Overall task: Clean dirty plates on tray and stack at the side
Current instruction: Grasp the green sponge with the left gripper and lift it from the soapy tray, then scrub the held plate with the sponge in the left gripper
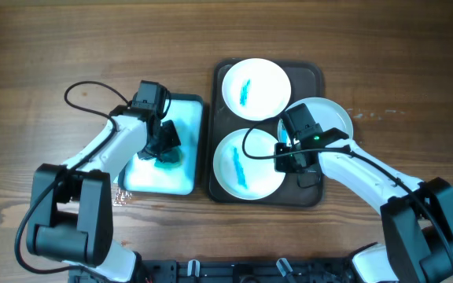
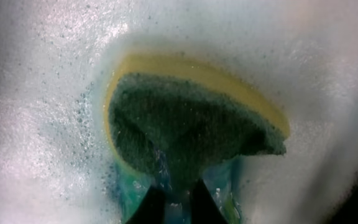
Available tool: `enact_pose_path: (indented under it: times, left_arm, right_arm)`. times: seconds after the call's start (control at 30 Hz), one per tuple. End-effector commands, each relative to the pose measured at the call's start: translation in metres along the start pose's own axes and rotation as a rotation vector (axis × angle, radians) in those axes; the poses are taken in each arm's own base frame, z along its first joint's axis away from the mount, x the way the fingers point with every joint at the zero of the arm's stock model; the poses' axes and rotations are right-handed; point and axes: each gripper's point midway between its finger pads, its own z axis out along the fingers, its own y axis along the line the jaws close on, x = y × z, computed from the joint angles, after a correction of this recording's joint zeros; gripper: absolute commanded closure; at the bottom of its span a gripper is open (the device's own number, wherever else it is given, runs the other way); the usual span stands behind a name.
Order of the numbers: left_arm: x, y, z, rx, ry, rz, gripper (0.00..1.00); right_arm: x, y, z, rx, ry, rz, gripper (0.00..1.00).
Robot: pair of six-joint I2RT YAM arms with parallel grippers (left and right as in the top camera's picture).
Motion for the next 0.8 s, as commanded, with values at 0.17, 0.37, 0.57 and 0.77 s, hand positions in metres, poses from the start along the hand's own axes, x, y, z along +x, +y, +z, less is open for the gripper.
enact_pose_path:
  times: [0.17,0.37,0.57,0.77]
  left_arm:
    - [-0.022,-0.017,-0.066,0.017,-0.004,0.113,0.96]
    - [-0.039,-0.029,-0.123,0.058,-0.091,0.142,0.96]
    - [-0.034,-0.034,-0.122,0.067,-0.075,0.156,0.96]
    - [0.029,-0.144,-0.098,0.325,0.07,0.265,0.96]
  right_arm:
    - [-0.005,-0.022,0.003,0.087,-0.023,0.074,0.96]
    - [-0.007,-0.025,0.002,0.083,-0.021,0.086,0.95]
    - [-0.006,-0.025,0.002,0.081,-0.02,0.086,0.96]
    - [-0.005,-0.021,0.003,0.062,-0.012,0.087,0.96]
